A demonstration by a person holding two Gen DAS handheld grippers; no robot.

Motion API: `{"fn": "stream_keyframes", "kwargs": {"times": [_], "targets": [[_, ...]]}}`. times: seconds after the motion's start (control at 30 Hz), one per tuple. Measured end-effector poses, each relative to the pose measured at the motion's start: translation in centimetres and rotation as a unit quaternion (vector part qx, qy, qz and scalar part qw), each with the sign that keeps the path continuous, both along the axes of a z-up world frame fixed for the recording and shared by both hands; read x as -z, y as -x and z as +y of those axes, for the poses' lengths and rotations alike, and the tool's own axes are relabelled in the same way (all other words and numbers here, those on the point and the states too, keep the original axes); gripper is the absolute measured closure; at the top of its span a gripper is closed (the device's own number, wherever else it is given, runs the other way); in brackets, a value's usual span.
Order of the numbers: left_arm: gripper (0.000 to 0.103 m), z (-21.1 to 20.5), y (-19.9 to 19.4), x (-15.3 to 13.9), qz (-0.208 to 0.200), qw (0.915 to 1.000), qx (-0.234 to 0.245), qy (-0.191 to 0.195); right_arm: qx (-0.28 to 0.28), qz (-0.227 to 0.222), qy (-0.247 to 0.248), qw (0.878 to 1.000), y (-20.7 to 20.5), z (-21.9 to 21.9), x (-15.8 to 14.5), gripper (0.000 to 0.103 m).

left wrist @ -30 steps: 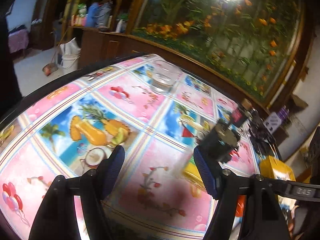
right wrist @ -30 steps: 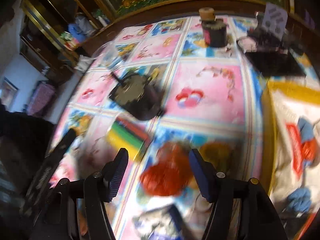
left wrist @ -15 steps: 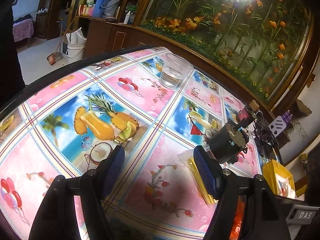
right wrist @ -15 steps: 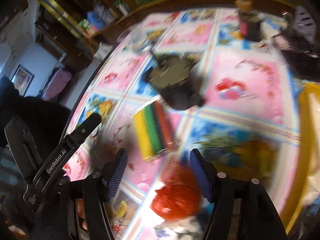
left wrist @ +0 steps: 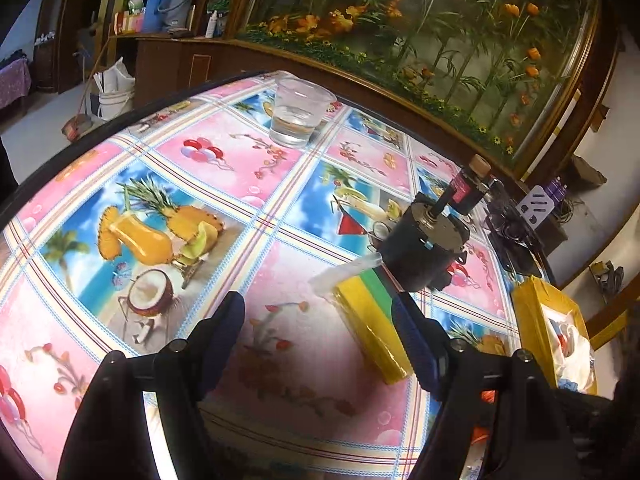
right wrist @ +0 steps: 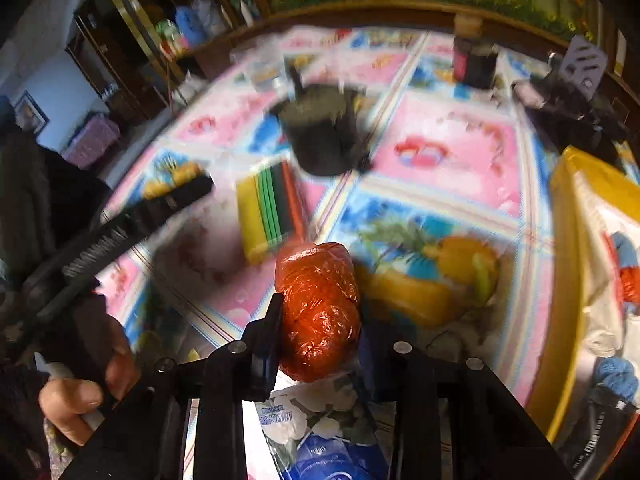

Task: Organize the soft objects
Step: 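Grasp the yellow-green sponge pack with left gripper while right grasps the red mesh bag, then carry the red mesh bag and yellow-green pack into the box, opening both grippers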

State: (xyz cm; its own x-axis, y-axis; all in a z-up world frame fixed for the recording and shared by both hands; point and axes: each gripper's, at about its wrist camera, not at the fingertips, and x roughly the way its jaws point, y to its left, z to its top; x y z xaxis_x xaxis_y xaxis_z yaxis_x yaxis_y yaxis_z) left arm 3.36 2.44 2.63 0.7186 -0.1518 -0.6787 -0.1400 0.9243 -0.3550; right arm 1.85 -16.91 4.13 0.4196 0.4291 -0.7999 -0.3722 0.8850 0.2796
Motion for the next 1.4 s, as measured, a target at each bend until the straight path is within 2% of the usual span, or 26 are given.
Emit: {"fn": "stream_keyframes", "kwargs": {"times": [0.1, 0.23, 0.33, 0.43, 0.5, 0.57, 0.63, 0.7, 0.73, 0.77, 0.9, 0.97, 1.0, 1.07, 1.2, 1.4], "targets": [[0.025, -0.3, -0.2, 0.4, 0.011, 0.9996, 0.014, 0.020, 0.000, -0.064, -0.062, 0.996, 1.0, -2.4, -3.1, 0.067], [0.023, -0.9, -1.0, 1.5, 0.040, 0.9959, 0.027, 0.076, -0.006, -0.154, -0.093, 0.984, 2.7, -5.7, -6.1, 0.067], [0.023, -2.0, -1.4, 1.5, 0.045, 0.9961, 0.010, 0.075, -0.002, -0.185, -0.101, 0.978, 3.8, -8.0, -6.5, 0.067], [0.022, -4.2, -2.2, 1.3, 0.058, 0.9978, -0.007, 0.033, 0.004, -0.186, -0.116, 0.976, 3.9, -10.0, -6.5, 0.067], [0.020, -5.7, -2.9, 1.4, 0.074, 0.9968, -0.029, -0.013, 0.008, -0.184, -0.131, 0.974, 3.9, -11.4, -6.4, 0.067], [0.017, -6.8, -3.4, 1.5, 0.084, 0.9945, -0.043, -0.045, 0.012, -0.182, -0.145, 0.973, 4.3, -13.0, -6.4, 0.067], [0.018, -7.4, -3.7, 1.7, 0.090, 0.9910, -0.056, -0.082, 0.019, -0.181, -0.154, 0.971, 4.5, -14.4, -6.5, 0.067], [0.036, -7.4, -3.6, 1.8, 0.088, 0.9877, -0.065, -0.112, 0.029, -0.176, -0.170, 0.969, 4.4, -15.8, -6.7, 0.066], [0.063, -7.1, -3.4, 1.7, 0.086, 0.9861, -0.071, -0.123, 0.034, -0.176, -0.178, 0.968, 4.5, -16.3, -6.7, 0.066], [0.065, -6.7, -3.3, 1.7, 0.086, 0.9853, -0.076, -0.126, 0.040, -0.174, -0.187, 0.966, 4.4, -16.8, -6.7, 0.065], [0.066, -4.8, -2.2, 1.2, 0.068, 0.9883, -0.095, -0.097, 0.065, -0.179, -0.202, 0.961, 4.6, -18.2, -7.1, 0.065], [0.066, -4.3, -1.5, 0.4, 0.042, 0.9926, -0.092, -0.067, 0.077, -0.184, -0.202, 0.959, 4.7, -18.9, -7.3, 0.065], [0.066, -4.6, -1.3, -0.1, 0.028, 0.9935, -0.087, -0.069, 0.090, -0.189, -0.190, 0.959, 4.8, -19.4, -7.4, 0.065], [0.066, -5.8, -0.7, -1.2, -0.006, 0.9949, -0.066, -0.076, 0.118, -0.195, -0.173, 0.958, 4.9, -20.5, -7.6, 0.065], [0.066, -8.8, 0.6, -3.1, -0.063, 0.9934, -0.019, -0.094, 0.170, -0.187, -0.177, 0.951, 4.5, -23.6, -7.4, 0.066], [0.066, -12.6, 2.0, -5.0, -0.117, 0.9885, 0.059, -0.076, 0.232, -0.164, -0.186, 0.941, 3.8, -27.5, -6.7, 0.066]]}}
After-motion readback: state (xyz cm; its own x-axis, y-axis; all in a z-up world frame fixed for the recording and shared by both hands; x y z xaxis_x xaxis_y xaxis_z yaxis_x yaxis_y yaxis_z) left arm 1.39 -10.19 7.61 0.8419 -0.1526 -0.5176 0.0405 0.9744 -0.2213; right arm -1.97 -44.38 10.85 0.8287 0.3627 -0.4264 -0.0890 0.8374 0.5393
